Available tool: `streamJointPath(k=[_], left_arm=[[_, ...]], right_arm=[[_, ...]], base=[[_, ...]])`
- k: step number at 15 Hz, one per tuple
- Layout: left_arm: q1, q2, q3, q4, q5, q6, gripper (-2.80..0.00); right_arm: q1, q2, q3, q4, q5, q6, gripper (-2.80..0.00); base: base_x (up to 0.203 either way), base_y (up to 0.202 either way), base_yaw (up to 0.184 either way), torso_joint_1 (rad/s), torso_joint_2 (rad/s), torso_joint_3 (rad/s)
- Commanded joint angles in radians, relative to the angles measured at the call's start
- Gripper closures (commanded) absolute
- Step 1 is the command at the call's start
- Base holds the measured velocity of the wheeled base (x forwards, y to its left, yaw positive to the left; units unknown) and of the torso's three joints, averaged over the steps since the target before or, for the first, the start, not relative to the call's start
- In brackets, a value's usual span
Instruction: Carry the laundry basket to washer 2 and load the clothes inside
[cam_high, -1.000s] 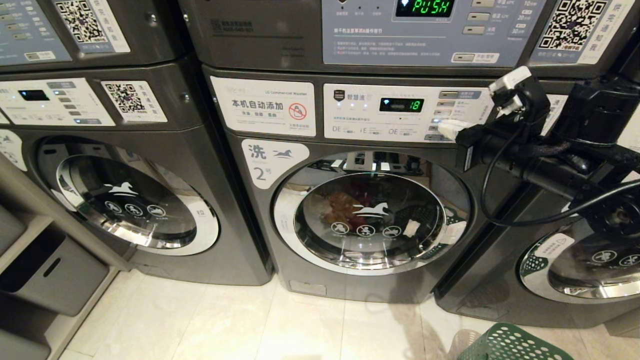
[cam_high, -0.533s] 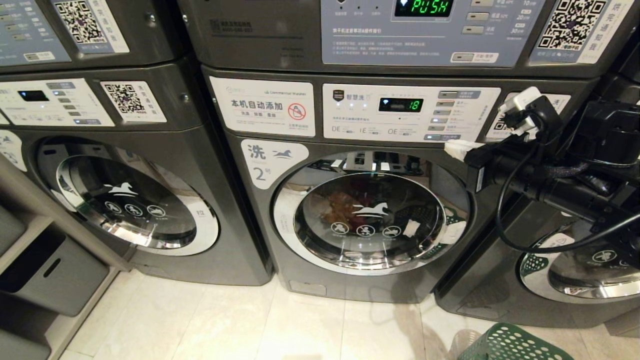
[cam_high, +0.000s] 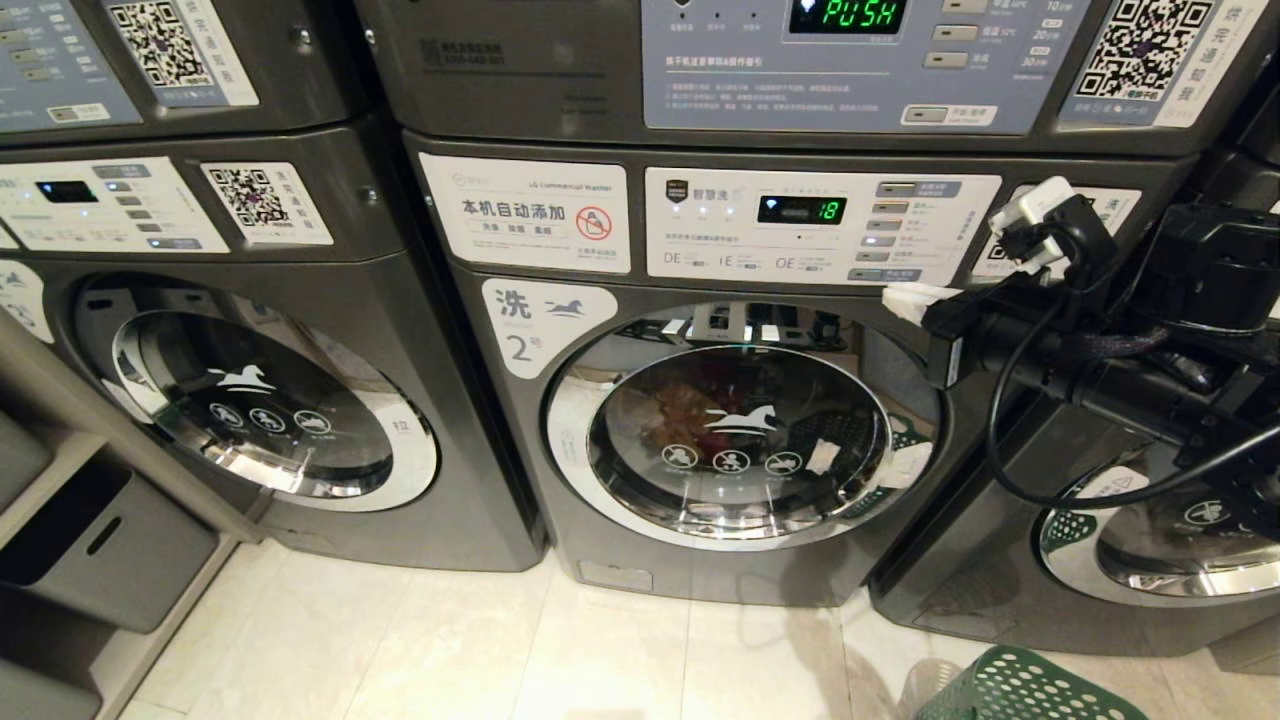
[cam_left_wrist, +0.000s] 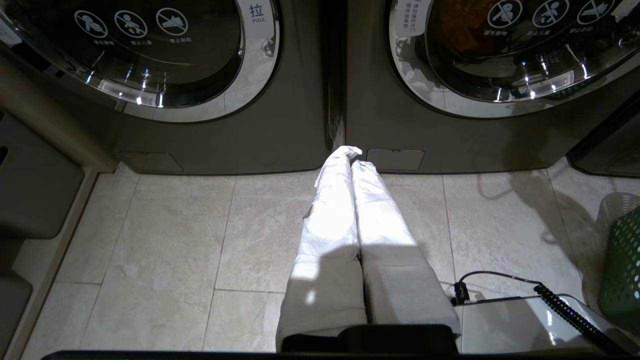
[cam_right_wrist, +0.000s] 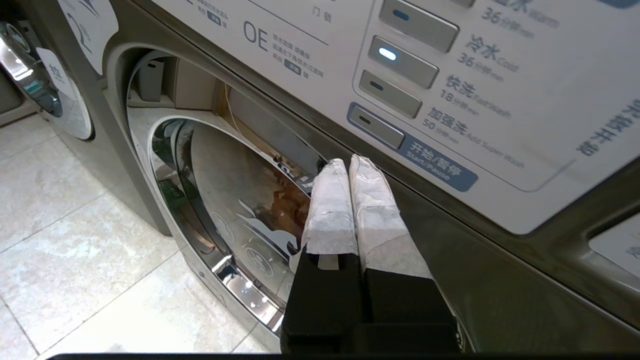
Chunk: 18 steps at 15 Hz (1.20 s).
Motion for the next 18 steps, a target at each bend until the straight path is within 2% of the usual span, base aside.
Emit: streamJointPath(k=[1, 18], left_arm=[[0.0, 0.0, 0.0, 0.001, 0.0, 0.0, 0.0], [0.0, 0.0, 0.0, 0.001, 0.0, 0.0, 0.0]], right_arm=[[0.0, 0.019, -0.007, -0.005, 0.001, -0.002, 0.0], [-0.006, 0.141, -0.147, -0.004, -0.006, -0.001, 0.0]], base=[[0.0, 0.0, 0.0, 0.0, 0.0, 0.0], [0.0, 0.0, 0.0, 0.0, 0.0, 0.0]])
